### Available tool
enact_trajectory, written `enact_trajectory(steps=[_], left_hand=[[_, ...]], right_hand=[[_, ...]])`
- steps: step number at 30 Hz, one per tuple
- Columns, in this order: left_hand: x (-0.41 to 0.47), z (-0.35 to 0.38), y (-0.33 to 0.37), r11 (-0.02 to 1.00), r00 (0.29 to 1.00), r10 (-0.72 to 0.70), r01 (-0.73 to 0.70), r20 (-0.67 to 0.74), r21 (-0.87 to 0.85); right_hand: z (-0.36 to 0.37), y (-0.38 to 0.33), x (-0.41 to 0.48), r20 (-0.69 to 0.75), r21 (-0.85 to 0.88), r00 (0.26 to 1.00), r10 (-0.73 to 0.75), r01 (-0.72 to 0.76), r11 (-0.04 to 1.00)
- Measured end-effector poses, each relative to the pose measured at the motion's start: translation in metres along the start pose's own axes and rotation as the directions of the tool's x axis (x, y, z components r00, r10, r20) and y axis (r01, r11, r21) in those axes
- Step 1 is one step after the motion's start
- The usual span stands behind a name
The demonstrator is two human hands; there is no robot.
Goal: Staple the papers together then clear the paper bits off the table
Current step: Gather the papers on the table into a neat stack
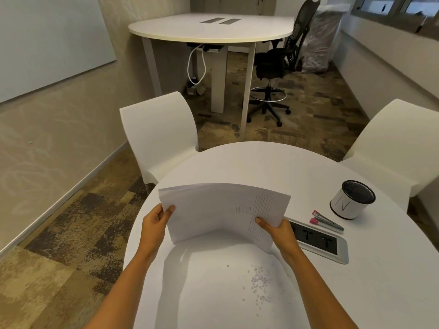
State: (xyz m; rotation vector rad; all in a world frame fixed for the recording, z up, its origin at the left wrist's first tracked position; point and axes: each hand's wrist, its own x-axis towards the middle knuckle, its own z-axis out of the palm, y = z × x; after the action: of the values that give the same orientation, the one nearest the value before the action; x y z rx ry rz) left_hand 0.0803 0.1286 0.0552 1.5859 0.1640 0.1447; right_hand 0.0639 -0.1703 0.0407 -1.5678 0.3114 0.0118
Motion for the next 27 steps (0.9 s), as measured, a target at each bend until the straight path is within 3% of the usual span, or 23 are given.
enact_trajectory(steps=[7,12,16,18,21,24,27], left_hand=[[0.009,-0.005,0.016,0.992,0.99,-0.123,0.122,-0.069,-0.023],[0.013,-0.013,0.015,0.948,0.949,-0.317,0.317,0.001,-0.006],[0.011,-0.016,0.018,0.928,0.923,-0.372,0.37,0.097,0.043],[0.012,-0.016,0.026,0.941,0.946,-0.322,0.314,0.042,0.128],[0.009,-0.005,0.055,0.947,0.997,-0.078,0.074,0.0,0.313],[0.003,0.021,0.095,0.927,0.983,0.071,-0.128,0.17,0.353],[-0.005,0.049,0.125,0.876,0.949,0.1,-0.227,0.3,0.425]], right_hand=[[-0.008,-0.032,0.005,0.02,-0.067,0.999,-0.04,0.041,0.997],[-0.015,-0.053,0.003,0.067,-0.115,0.997,-0.048,0.055,0.992],[-0.022,-0.064,0.001,0.108,-0.195,0.994,-0.026,0.047,0.98],[-0.027,-0.07,-0.002,0.138,-0.216,0.99,-0.012,0.042,0.976],[-0.031,-0.083,-0.007,0.215,-0.245,0.977,0.004,0.05,0.968],[-0.021,-0.097,-0.014,0.305,-0.271,0.952,0.01,0.077,0.959],[-0.006,-0.108,-0.023,0.389,-0.27,0.921,-0.013,0.128,0.954]])
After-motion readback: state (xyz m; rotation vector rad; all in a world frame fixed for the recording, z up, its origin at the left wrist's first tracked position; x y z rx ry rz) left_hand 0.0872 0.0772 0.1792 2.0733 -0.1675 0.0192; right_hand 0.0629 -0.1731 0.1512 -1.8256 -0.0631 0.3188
